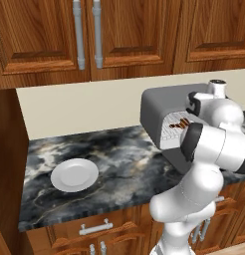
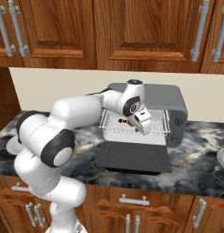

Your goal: Open the toaster oven door. Place the bread on the top rack in the toaster oven and place the chicken drumstick on the bottom rack.

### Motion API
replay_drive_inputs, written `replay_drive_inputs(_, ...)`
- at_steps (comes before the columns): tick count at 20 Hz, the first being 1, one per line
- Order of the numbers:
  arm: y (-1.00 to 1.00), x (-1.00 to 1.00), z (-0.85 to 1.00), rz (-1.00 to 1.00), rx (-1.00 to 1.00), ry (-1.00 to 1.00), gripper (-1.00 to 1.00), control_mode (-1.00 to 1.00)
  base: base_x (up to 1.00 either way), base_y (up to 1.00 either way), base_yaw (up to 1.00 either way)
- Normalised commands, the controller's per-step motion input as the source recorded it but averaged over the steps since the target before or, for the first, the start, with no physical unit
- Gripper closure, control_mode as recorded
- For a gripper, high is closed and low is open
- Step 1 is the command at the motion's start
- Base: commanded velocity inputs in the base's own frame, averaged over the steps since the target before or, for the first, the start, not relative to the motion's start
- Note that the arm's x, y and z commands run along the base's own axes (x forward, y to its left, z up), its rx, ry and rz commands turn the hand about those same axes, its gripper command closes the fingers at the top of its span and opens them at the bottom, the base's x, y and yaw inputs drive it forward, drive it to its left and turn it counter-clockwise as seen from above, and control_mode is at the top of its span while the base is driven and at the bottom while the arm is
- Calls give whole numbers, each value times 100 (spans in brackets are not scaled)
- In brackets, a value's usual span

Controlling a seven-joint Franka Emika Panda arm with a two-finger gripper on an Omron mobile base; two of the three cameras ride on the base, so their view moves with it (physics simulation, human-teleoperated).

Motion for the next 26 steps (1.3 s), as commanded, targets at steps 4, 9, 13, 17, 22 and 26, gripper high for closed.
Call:
replay_drive_inputs(4,0,-68,-94,-8,-10,10,100,-100,0,0,0)
replay_drive_inputs(9,0,-74,-94,-9,-10,6,100,-100,0,0,0)
replay_drive_inputs(13,0,-75,-94,-9,-9,7,100,-100,0,0,0)
replay_drive_inputs(17,0,-73,-94,-7,-9,10,100,-100,0,0,0)
replay_drive_inputs(22,-5,-68,-94,-5,-4,17,100,-100,0,0,0)
replay_drive_inputs(26,-9,-65,-94,-3,0,22,100,-100,0,0,0)
